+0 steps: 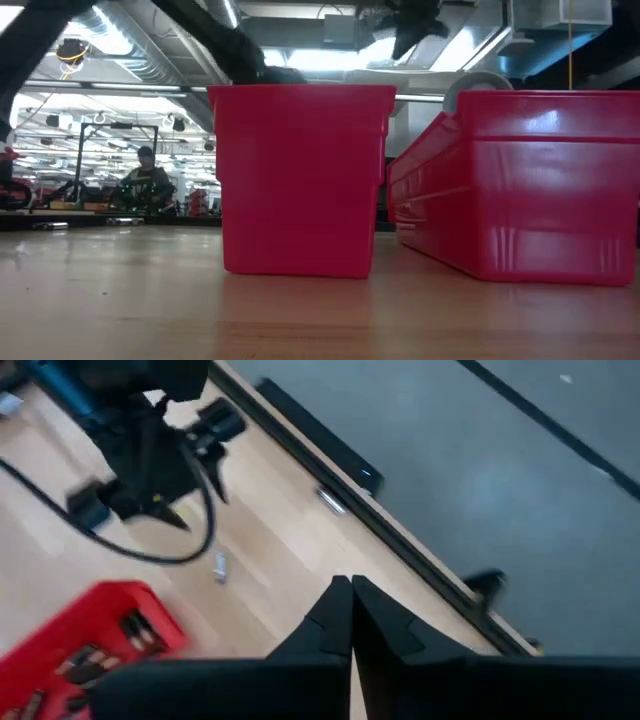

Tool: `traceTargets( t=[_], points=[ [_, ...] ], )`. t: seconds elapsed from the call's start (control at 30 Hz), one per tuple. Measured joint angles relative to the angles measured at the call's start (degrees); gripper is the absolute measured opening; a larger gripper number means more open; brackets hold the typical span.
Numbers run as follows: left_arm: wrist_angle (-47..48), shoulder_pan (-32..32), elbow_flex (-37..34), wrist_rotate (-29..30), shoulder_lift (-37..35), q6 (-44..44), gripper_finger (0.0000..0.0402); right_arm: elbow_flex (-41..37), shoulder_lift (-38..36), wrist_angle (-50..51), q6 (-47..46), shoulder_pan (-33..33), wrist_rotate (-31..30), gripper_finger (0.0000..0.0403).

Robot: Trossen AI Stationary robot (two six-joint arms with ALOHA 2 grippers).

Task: Sort batteries
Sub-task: Put the silver battery into the right red bin

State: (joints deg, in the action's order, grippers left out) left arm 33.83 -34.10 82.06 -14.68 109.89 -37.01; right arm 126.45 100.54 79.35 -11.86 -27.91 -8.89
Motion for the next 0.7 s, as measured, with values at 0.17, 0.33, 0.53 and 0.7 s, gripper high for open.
traceTargets(
  t=[0.17, 0.33, 0.53, 0.7],
  points=[
    [5.8, 1.0, -0.1, 0.2, 5.5, -15.6, 0.0211, 0.0, -1.5, 5.0, -2.6, 2.6, -7.5, 0.0005],
    [4.1, 4.1, -0.1, 0.2, 7.4, -18.7, 0.0175, -0.1, -2.4, 6.4, -3.4, 4.3, -8.6, 0.0005],
    [2.3, 7.8, 0.0, 0.7, 7.7, -21.1, 0.0161, -3.2, -3.1, 6.4, -4.0, 4.3, -8.6, 0.0005],
    [1.0, 9.7, -2.6, 0.6, 8.1, -22.3, 0.0158, -5.4, -3.0, 6.3, -4.0, 4.3, -8.6, 0.0005]
  ],
)
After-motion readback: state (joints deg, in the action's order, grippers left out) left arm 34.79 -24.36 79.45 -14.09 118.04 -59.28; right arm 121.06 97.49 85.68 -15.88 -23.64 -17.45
